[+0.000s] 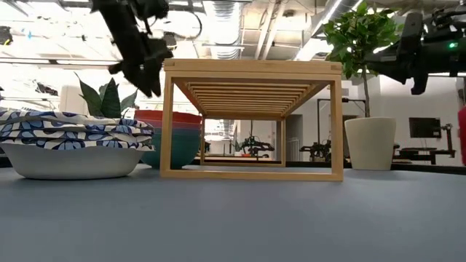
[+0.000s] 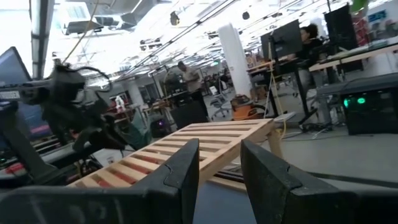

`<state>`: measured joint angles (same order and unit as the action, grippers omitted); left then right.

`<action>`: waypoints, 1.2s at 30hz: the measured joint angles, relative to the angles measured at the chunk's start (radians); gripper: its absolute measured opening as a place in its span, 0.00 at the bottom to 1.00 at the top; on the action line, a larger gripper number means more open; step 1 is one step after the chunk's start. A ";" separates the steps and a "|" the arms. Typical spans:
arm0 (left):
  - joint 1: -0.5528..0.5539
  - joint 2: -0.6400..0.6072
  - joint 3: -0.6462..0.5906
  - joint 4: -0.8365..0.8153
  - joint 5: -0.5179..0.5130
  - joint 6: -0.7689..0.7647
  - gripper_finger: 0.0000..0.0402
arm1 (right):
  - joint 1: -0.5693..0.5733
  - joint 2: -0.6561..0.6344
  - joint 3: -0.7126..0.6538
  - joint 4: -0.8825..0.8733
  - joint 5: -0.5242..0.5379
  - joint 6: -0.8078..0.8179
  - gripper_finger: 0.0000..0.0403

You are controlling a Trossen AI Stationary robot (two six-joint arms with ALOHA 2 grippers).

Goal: Place and stack bowls onto a shelf
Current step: Put the red bowl on the shelf

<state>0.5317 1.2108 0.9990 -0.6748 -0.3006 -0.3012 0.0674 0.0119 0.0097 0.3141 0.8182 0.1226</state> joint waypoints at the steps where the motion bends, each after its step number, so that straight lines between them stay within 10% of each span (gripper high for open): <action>1: 0.037 0.018 0.003 0.004 0.071 0.021 0.37 | -0.006 0.000 0.000 0.000 0.000 0.000 0.36; 12: 0.252 0.119 0.004 0.015 0.223 0.130 0.37 | -0.012 0.000 0.000 0.000 -0.004 0.000 0.36; 36: 0.212 0.117 0.004 -0.002 0.269 0.134 0.21 | -0.012 0.000 0.000 -0.048 -0.005 0.000 0.36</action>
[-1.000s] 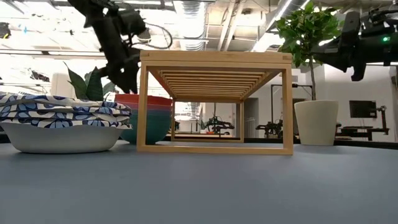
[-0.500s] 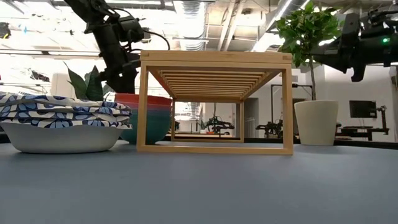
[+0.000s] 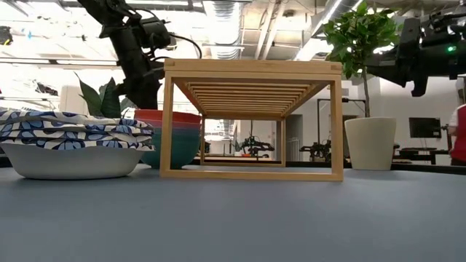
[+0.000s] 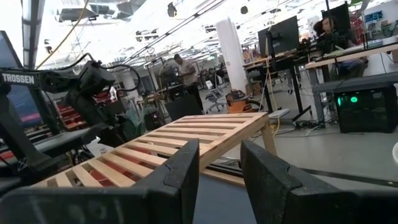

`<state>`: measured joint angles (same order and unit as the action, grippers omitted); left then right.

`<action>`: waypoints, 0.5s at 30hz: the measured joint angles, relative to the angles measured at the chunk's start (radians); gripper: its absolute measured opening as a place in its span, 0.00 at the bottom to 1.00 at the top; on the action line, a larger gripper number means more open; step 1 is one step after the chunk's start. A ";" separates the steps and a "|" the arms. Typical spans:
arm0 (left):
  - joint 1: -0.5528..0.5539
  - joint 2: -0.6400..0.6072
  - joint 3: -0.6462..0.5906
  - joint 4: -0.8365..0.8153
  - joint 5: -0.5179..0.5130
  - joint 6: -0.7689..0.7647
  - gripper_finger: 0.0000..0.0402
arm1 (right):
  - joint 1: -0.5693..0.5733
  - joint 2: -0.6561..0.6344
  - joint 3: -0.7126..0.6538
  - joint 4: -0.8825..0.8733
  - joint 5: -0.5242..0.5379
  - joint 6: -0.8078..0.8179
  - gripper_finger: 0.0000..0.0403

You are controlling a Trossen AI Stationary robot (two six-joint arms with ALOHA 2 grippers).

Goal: Place and stack bowls onto a shelf
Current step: Put the red bowl on the shelf

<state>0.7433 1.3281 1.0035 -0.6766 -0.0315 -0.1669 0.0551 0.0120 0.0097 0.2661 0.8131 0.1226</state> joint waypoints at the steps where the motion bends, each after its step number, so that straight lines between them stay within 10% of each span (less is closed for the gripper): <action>1: 0.000 0.000 0.000 -0.003 0.000 0.000 0.19 | 0.000 0.000 0.000 0.000 0.000 0.000 0.36; 15: 0.000 0.000 0.000 -0.006 -0.001 0.027 0.01 | 0.000 0.000 0.000 0.004 0.000 0.000 0.36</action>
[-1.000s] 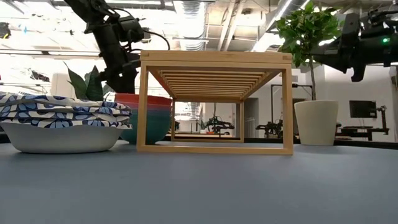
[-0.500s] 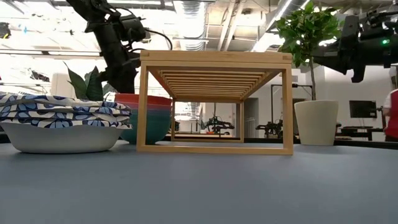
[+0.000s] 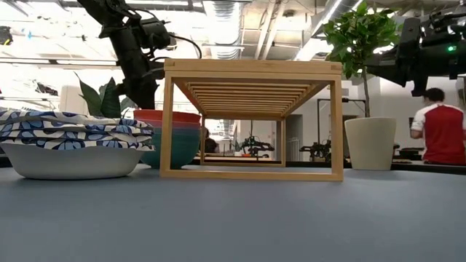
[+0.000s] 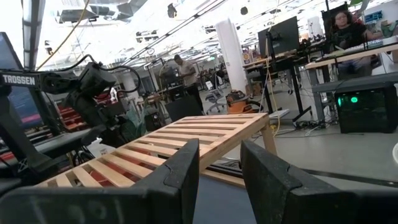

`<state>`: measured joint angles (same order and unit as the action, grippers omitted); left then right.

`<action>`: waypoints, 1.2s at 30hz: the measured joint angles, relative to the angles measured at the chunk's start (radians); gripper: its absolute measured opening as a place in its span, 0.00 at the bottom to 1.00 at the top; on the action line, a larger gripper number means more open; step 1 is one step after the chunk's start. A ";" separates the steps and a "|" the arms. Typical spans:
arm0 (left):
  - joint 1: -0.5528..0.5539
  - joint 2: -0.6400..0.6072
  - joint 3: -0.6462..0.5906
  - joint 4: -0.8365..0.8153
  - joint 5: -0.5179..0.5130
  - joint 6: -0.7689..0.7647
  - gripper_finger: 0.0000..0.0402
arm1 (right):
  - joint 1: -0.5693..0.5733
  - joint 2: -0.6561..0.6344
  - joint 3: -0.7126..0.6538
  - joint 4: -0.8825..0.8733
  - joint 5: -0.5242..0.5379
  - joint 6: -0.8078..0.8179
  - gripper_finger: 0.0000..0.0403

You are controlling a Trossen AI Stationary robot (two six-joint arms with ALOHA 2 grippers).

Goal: Place and stack bowls onto a shelf
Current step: Put the red bowl on the shelf

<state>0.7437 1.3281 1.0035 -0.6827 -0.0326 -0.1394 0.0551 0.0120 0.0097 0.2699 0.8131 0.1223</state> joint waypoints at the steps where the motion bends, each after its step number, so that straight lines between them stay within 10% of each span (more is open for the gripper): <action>1: 0.000 0.000 0.000 0.000 0.000 0.000 0.01 | 0.000 0.000 0.000 0.000 0.000 0.000 0.36; 36: 0.000 0.000 0.161 -0.149 0.020 -0.030 0.00 | 0.000 0.000 0.000 -0.004 0.004 -0.002 0.36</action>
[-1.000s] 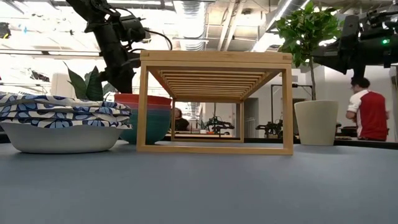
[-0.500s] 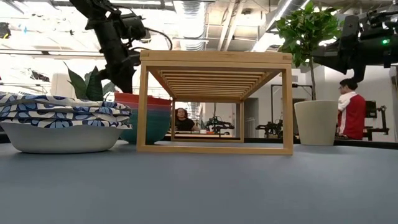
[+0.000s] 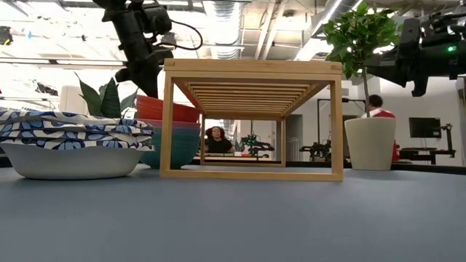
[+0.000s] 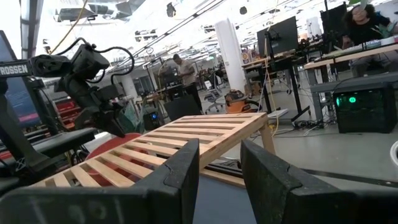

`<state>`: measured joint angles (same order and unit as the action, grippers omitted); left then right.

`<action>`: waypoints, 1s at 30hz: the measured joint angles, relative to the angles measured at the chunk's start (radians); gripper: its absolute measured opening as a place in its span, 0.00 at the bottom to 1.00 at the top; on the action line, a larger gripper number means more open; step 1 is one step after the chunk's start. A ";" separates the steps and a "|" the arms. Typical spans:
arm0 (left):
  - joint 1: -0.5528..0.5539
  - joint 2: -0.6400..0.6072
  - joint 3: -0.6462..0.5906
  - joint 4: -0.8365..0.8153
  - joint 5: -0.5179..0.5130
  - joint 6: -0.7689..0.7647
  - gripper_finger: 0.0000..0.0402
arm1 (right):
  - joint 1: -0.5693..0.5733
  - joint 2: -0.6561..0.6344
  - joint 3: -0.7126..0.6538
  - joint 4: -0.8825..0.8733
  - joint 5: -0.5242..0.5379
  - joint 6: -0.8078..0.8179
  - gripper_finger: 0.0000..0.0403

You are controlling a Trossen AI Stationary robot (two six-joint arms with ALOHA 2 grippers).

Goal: Place and stack bowls onto a shelf
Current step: Put the red bowl on the shelf

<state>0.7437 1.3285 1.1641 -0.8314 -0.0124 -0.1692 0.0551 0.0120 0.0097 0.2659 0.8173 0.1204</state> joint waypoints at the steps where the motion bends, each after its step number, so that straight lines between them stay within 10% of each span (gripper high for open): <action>1: 0.000 0.000 0.000 -0.001 -0.001 0.000 0.00 | 0.000 0.000 0.000 0.000 0.000 0.000 0.36; 30: 0.030 -0.008 0.149 -0.139 -0.084 0.027 0.00 | 0.000 0.000 0.000 -0.028 0.000 0.003 0.36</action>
<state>0.7732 1.3209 1.3132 -0.9705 -0.0967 -0.1421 0.0551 0.0120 0.0097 0.2378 0.8173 0.1230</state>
